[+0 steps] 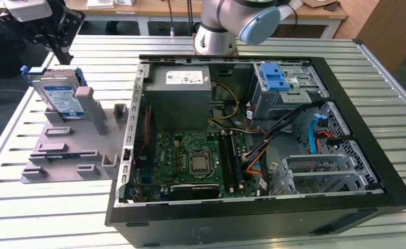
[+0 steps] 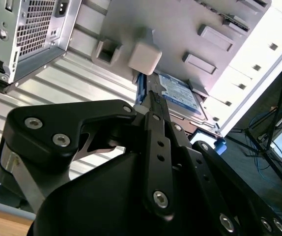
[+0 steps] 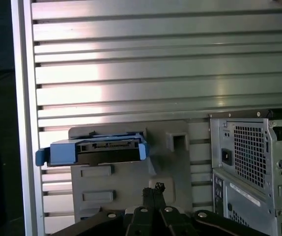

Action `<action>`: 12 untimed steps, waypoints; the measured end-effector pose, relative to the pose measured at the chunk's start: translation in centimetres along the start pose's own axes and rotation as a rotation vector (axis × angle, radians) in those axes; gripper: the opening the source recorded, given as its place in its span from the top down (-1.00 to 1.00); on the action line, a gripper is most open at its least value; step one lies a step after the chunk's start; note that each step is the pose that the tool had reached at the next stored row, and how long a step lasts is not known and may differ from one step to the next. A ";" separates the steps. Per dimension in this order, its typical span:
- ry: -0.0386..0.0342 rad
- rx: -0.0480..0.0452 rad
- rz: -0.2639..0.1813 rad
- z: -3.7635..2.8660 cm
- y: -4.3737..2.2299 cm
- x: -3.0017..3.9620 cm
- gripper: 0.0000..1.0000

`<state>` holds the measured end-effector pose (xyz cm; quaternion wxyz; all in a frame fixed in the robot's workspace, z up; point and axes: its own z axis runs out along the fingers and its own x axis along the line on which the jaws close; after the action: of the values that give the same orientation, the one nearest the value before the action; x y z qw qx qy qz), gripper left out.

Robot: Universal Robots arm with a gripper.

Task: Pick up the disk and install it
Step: 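Reach for the disk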

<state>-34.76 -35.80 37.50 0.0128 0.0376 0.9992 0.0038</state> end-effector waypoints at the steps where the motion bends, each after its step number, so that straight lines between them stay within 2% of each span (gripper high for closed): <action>1: 0.0000 0.0000 0.000 0.01 0.02 0.26 0.79; 12: 0.0001 0.0000 0.000 0.13 0.53 3.60 0.79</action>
<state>-38.31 -35.00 37.29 0.0128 0.0377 0.9992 0.0038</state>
